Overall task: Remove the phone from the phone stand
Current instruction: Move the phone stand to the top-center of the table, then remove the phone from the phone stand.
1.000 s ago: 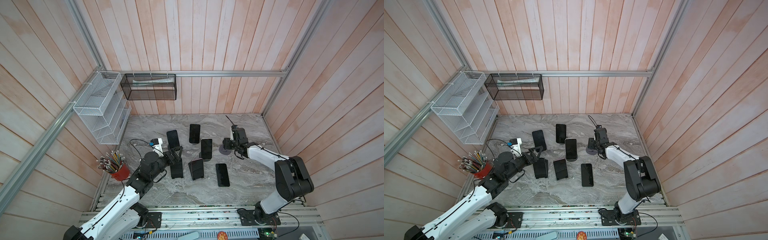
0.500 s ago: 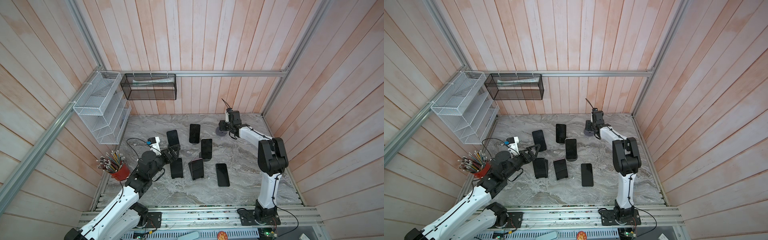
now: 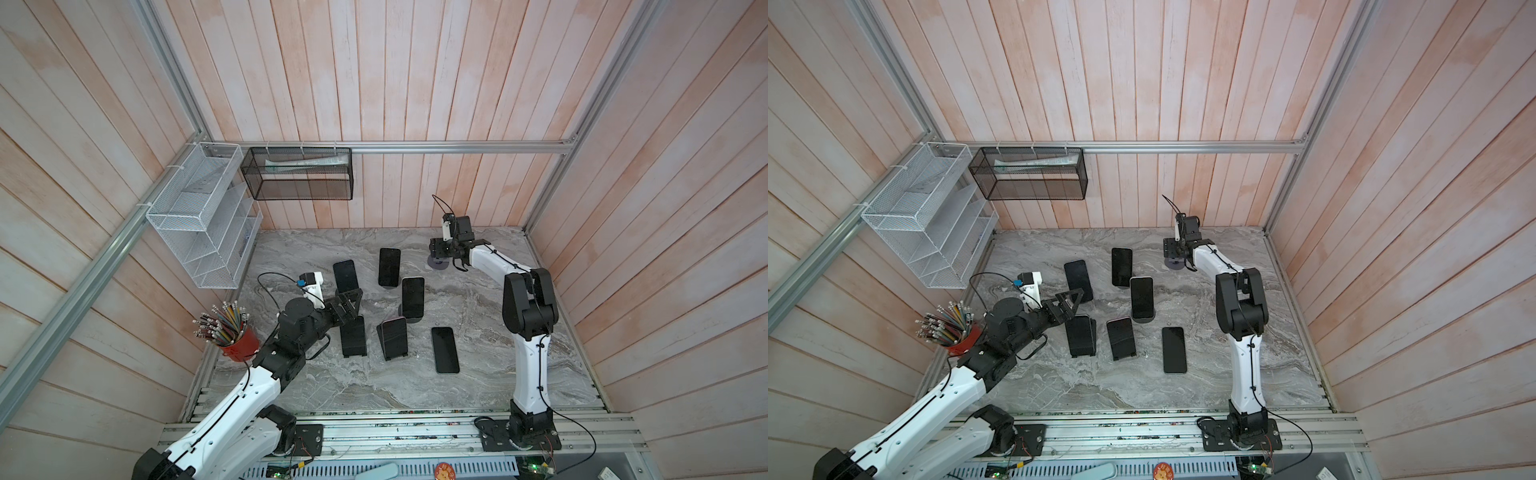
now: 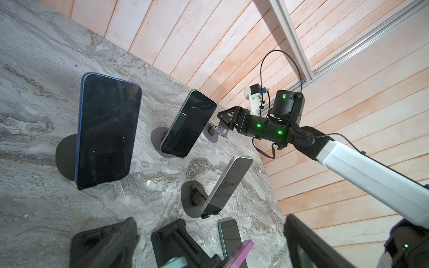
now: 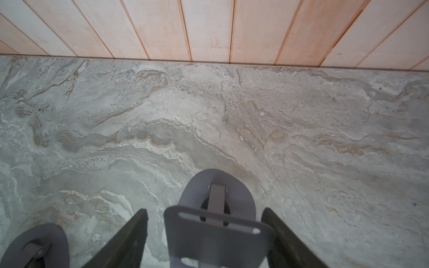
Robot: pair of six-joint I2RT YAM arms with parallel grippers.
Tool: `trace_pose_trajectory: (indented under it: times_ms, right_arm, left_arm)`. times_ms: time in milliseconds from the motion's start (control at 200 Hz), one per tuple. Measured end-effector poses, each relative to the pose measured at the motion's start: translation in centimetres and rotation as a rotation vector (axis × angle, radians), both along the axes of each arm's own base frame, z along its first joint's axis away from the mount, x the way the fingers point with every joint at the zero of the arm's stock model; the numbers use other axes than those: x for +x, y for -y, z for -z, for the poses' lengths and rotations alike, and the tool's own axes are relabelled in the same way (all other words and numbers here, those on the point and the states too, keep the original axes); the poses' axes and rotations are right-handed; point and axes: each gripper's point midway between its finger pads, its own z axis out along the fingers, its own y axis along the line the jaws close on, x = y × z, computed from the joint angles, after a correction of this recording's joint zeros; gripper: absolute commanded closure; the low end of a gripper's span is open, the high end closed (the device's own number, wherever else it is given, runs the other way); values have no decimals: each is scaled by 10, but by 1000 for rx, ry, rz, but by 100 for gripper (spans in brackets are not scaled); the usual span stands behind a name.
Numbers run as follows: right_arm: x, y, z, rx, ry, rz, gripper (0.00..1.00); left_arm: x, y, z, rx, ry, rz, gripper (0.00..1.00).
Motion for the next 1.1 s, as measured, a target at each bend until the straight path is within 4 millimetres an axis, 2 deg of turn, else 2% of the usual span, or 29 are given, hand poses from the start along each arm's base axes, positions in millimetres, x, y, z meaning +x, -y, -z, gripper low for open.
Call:
trace_pose_trajectory:
  times_ms: [105, 225, 355, 455, 565, 700, 775, 850, 990, 1100]
  right_arm:
    - [-4, 0, -6, -1, -6, 0, 16]
    - [-11, 4, -36, -3, 38, 22, 17]
    - [-36, 12, -80, 13, 103, 70, 18]
    - [-62, 23, -101, 24, 147, 129, 18]
    - [-95, 41, -95, 19, 148, 209, 18]
    - [-135, 67, -59, -21, 75, 303, 18]
    - [-154, 77, -48, -31, 46, 343, 19]
    - [-172, 82, -50, -20, 50, 352, 19]
    - [-204, 85, -80, 58, 165, 320, 24]
    - [-224, 90, -91, 120, 247, 322, 23]
  left_arm:
    - [-1, 2, -2, -4, 1, 11, 0]
    - [-5, -1, -4, -5, 0, 8, 0]
    - [-12, -9, -11, -10, 10, -20, 0]
    - [-19, -17, -21, -27, 32, -44, 0]
    - [-25, -23, -32, -55, 58, -61, 0]
    - [-30, -24, -27, -76, 46, -62, 0]
    - [-30, -24, -20, -74, 21, -65, 0]
    - [-30, -25, -16, -70, 2, -70, 0]
    - [-31, -28, -16, -77, 4, -84, 0]
    - [-35, -32, -17, -111, 18, -97, 0]
